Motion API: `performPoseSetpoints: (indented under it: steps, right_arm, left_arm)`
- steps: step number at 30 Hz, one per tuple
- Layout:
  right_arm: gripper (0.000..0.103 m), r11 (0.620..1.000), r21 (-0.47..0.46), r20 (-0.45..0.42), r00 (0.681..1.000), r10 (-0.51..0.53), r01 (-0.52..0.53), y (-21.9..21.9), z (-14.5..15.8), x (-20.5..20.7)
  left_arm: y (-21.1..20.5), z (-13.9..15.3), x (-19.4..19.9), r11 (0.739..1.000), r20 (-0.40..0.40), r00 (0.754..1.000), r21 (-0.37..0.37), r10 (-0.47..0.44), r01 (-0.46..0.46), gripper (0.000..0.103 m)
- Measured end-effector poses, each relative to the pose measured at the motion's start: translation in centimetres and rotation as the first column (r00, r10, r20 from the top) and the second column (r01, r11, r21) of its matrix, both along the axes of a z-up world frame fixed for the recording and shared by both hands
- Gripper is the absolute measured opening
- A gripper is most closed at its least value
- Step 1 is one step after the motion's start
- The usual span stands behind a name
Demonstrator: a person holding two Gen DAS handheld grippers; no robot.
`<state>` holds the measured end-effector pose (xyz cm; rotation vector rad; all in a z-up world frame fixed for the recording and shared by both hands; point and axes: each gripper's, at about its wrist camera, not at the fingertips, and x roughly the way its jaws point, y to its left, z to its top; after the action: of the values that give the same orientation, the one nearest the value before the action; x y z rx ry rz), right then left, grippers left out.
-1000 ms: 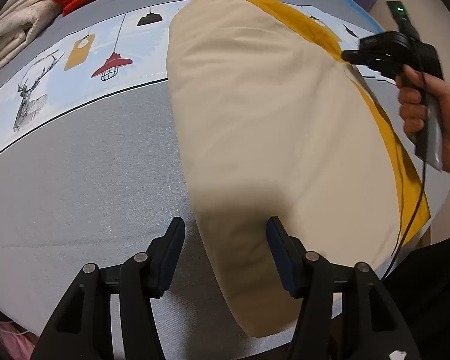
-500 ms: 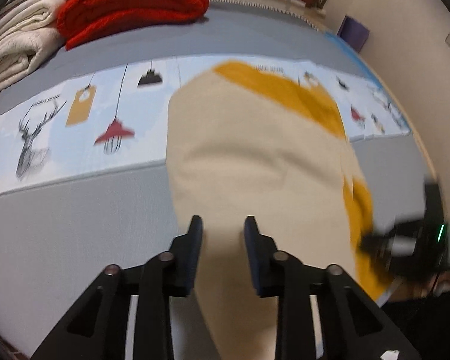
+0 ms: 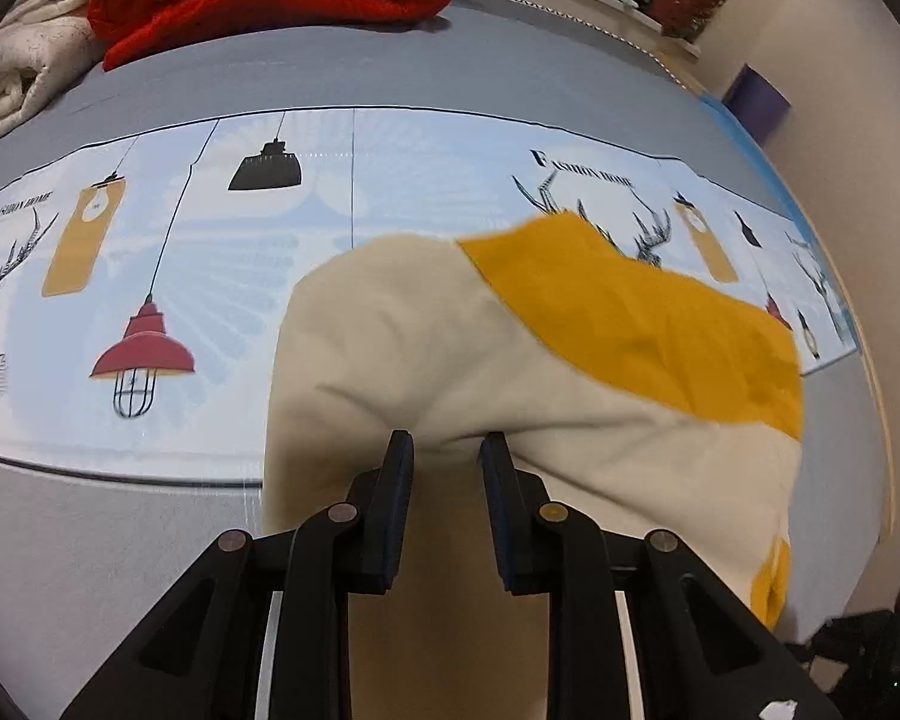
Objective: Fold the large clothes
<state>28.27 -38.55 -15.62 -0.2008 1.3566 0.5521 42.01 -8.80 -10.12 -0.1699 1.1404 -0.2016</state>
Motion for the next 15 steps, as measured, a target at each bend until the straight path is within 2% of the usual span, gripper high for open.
performPoseSetpoints:
  steps: [3,6,8,10,11,13,15]
  right_arm:
    - [0.023,1.000,-0.003,-0.014,0.999,-0.031,0.031,-0.1,-0.1,0.4]
    - [0.024,0.999,-0.019,0.000,0.999,-0.039,0.039,-0.1,0.0,0.3]
    - [0.024,0.998,-0.023,0.006,0.999,-0.054,0.054,-0.1,0.2,0.1]
    - [0.025,0.996,-0.020,0.013,0.996,-0.085,0.085,-0.2,0.5,-0.1]
    - [0.029,0.993,-0.012,0.024,0.992,-0.121,0.121,-0.6,0.9,-0.1]
    - [0.036,0.980,0.006,0.042,0.979,-0.197,0.197,-1.6,1.5,0.0]
    - [0.040,0.960,0.046,0.048,0.960,-0.277,0.275,-3.1,2.0,0.4]
  left_arm:
    - [-0.1,0.8,0.2,1.000,0.043,0.999,0.008,-0.006,0.006,0.023]
    - [1.1,1.9,-0.1,0.999,0.046,0.998,-0.032,0.035,-0.034,0.025]
    - [2.5,3.0,-0.8,0.995,0.044,0.995,-0.038,0.093,-0.092,0.035]
    - [3.4,3.4,-1.9,0.993,0.021,0.993,-0.041,0.115,-0.114,0.053]
    - [3.9,3.1,-2.7,0.993,-0.014,0.994,-0.045,0.111,-0.112,0.056]
    - [4.6,1.7,-3.6,0.993,-0.117,0.989,-0.063,0.089,-0.097,0.069]
    - [5.3,-0.5,-4.5,0.990,-0.218,0.974,-0.110,0.062,-0.088,0.069]
